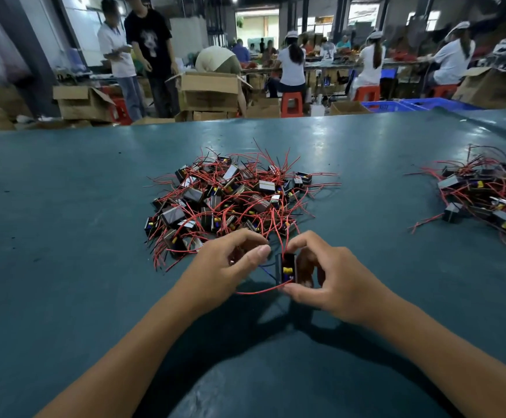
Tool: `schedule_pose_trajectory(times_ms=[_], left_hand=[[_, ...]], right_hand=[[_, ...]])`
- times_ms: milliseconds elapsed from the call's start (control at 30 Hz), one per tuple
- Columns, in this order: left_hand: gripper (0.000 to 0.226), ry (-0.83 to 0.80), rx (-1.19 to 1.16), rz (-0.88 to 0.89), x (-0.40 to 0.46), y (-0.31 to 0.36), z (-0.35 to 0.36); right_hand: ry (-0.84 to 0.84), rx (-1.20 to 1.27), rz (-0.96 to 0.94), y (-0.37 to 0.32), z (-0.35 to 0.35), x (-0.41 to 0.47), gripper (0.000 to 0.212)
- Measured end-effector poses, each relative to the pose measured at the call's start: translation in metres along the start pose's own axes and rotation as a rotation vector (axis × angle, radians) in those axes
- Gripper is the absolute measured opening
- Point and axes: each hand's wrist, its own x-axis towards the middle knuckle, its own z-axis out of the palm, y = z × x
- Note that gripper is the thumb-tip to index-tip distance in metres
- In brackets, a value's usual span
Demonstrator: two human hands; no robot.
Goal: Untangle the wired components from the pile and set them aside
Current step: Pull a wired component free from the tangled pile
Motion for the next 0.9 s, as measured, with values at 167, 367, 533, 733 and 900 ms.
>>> schedule_pose_trajectory(times_ms=[167, 367, 533, 733, 900], left_hand=[[0.015, -0.137, -0.048, 0.010, 0.001, 0.001, 0.004], [0.032, -0.252, -0.013, -0.125, 0.003, -0.008, -0.018], [0.021, -0.488, 0.222, -0.140, 0.003, -0.014, -0.036], [0.014, -0.440, 0.169, -0.118, 0.005, -0.015, -0.043], [0.015, -0.410, 0.188, -0.097, 0.004, -0.014, -0.042]], right_hand=[[-0.032, -0.019, 0.059, 0.000, 0.006, 0.000, 0.046], [0.014, -0.148, 0.128, 0.003, -0.004, -0.001, 0.042], [-0.004, -0.577, 0.258, 0.001, 0.002, -0.001, 0.066], [-0.005, -0.578, 0.228, 0.006, -0.009, 0.000, 0.081], [-0.110, -0.497, -0.078, 0.017, -0.026, 0.001, 0.056]])
